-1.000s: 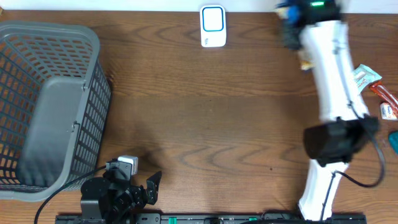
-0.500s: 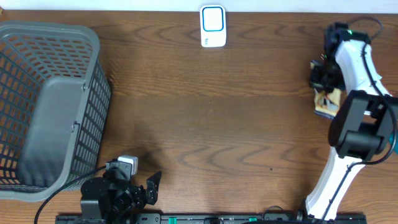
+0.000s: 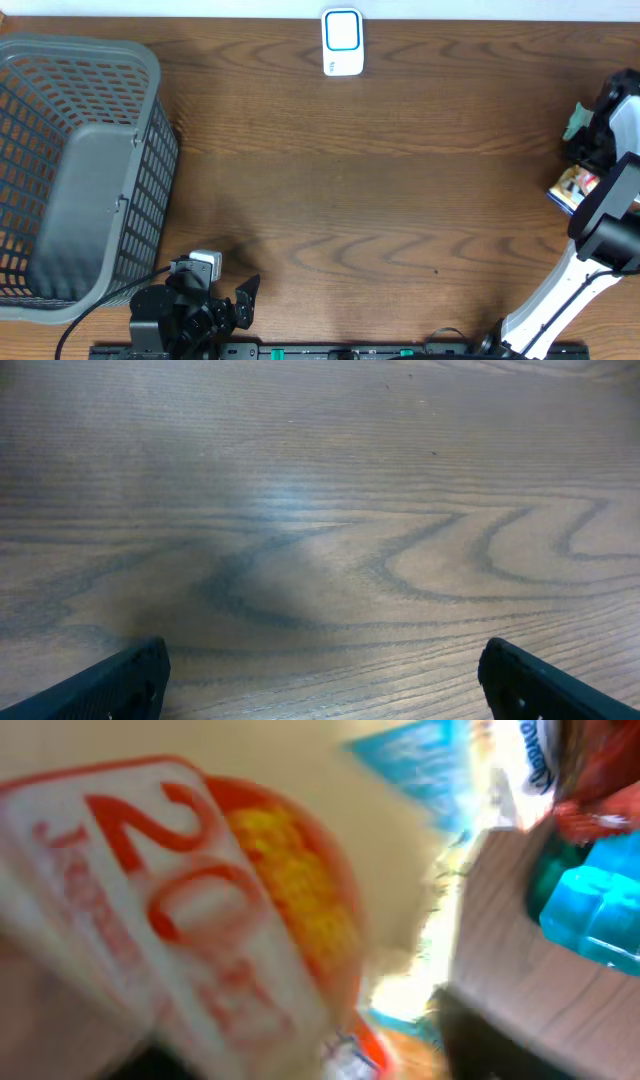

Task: Scan the item barcode

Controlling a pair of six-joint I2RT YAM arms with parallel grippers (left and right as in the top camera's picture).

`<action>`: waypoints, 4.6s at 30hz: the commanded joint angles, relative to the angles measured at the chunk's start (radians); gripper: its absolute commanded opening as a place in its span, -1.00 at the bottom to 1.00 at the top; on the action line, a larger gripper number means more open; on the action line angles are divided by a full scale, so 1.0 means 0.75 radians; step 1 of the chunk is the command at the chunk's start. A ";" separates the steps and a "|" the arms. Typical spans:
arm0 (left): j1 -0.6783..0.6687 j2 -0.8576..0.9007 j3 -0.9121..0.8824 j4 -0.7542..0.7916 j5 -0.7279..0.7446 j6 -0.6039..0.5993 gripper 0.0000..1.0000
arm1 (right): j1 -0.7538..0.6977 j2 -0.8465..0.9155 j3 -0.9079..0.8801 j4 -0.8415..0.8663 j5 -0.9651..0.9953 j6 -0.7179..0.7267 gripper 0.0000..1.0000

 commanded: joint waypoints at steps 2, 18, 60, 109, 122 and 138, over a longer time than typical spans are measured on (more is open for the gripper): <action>-0.005 -0.002 0.000 -0.015 0.012 -0.001 0.97 | 0.025 -0.017 0.190 -0.094 -0.026 -0.014 0.99; -0.005 -0.002 0.000 -0.015 0.012 -0.001 0.97 | 0.325 -0.540 0.584 -0.456 -0.428 -0.080 0.98; -0.005 -0.002 0.000 -0.015 0.012 -0.001 0.97 | 0.818 -1.048 0.579 -0.199 -0.451 -0.276 0.99; -0.005 -0.002 0.000 -0.015 0.012 -0.001 0.97 | 0.616 -2.965 -2.113 1.559 -0.554 -0.314 0.99; -0.005 -0.002 0.000 -0.015 0.012 -0.001 0.97 | 0.543 -2.965 -2.387 1.655 -0.529 -0.337 0.98; -0.005 -0.002 0.000 -0.015 0.012 -0.001 0.97 | 0.539 -2.965 -2.387 1.343 -0.469 -0.509 0.98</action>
